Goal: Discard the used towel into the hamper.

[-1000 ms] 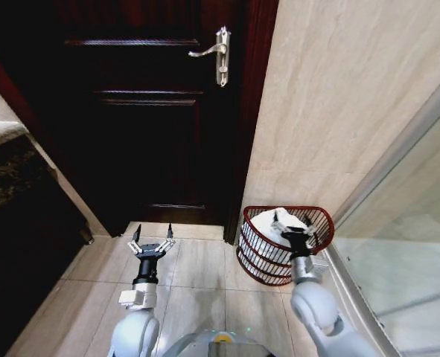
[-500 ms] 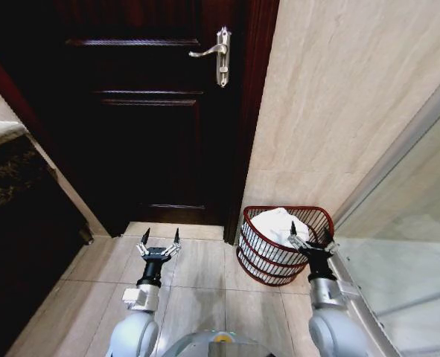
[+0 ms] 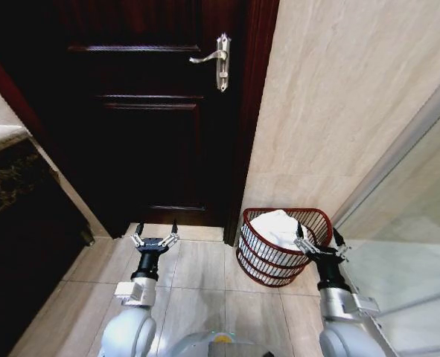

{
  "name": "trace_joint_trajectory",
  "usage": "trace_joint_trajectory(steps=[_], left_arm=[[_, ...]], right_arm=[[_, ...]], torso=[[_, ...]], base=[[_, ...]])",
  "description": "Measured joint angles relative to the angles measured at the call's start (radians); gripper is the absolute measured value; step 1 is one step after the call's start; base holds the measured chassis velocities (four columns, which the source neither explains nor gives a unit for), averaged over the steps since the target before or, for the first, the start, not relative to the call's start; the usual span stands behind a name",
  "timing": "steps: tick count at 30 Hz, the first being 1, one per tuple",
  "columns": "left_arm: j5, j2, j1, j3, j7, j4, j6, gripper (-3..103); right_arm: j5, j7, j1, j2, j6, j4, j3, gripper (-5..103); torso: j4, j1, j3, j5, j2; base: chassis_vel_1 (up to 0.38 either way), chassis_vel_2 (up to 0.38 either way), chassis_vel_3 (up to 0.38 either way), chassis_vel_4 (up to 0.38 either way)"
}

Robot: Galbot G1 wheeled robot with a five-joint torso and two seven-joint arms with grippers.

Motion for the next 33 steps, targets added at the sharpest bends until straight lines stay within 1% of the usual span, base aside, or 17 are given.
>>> trace_joint_trajectory(steps=[2, 4, 5, 8, 12, 17, 19, 24, 28, 33], left_arm=[[-0.002, 0.003, -0.002, -0.005, -0.002, -0.010, 0.004, 100], [-0.004, 0.004, -0.004, -0.009, -0.003, -0.015, 0.006, 100], [-0.009, 0.004, -0.005, -0.014, -0.003, -0.022, 0.008, 100], [-0.010, 0.004, -0.004, -0.017, -0.003, -0.023, 0.007, 100], [-0.021, 0.001, -0.003, -0.028, -0.002, -0.024, -0.001, 100], [-0.026, 0.001, -0.002, -0.037, 0.000, -0.025, -0.004, 100], [-0.028, 0.002, -0.003, -0.041, 0.001, -0.025, -0.005, 100], [-0.032, 0.005, -0.006, -0.044, 0.002, -0.027, -0.002, 100], [-0.033, 0.006, -0.007, -0.044, 0.002, -0.027, -0.001, 100], [-0.039, 0.012, -0.007, -0.058, 0.002, -0.027, 0.000, 100]], right_arm=[[-0.007, -0.001, -0.004, 0.003, 0.003, 0.003, 0.002, 100], [-0.008, -0.001, -0.005, 0.003, 0.003, 0.007, 0.002, 100], [-0.008, 0.001, -0.005, 0.002, -0.004, 0.017, -0.002, 100], [-0.008, 0.003, -0.005, 0.001, -0.012, 0.024, -0.008, 100], [-0.009, 0.011, -0.004, -0.001, -0.024, 0.032, -0.020, 100], [-0.013, 0.016, -0.003, -0.002, -0.031, 0.036, -0.026, 100], [-0.015, 0.019, -0.001, -0.003, -0.037, 0.039, -0.029, 100], [-0.001, 0.032, 0.003, -0.005, -0.066, 0.053, -0.040, 100], [0.001, 0.032, 0.004, -0.005, -0.069, 0.054, -0.040, 100], [-0.008, 0.029, 0.002, -0.003, -0.065, 0.052, -0.040, 100]], torso=[[0.0000, 0.003, 0.011, 0.0000, 0.014], [0.0000, 0.005, 0.016, 0.0000, 0.020], [0.0000, 0.008, 0.027, 0.0000, 0.035], [0.0000, 0.011, 0.033, 0.0000, 0.044], [0.0000, 0.017, 0.050, 0.0000, 0.067], [0.0000, 0.022, 0.060, 0.0000, 0.082], [0.0000, 0.025, 0.068, 0.0000, 0.092], [0.0000, 0.032, 0.082, 0.0000, 0.113], [0.0000, 0.034, 0.088, 0.0000, 0.122], [0.0000, 0.043, 0.107, 0.0000, 0.151]], base=[[0.000, 0.000, 0.000, 0.000], [0.000, 0.000, 0.000, 0.000], [0.000, 0.000, 0.000, 0.000], [0.000, 0.000, 0.000, 0.000], [0.000, 0.000, 0.000, 0.000], [0.000, 0.000, 0.000, 0.000], [0.000, 0.000, 0.000, 0.000], [0.000, 0.000, 0.000, 0.000], [0.000, 0.000, 0.000, 0.000], [0.000, 0.000, 0.000, 0.000]])
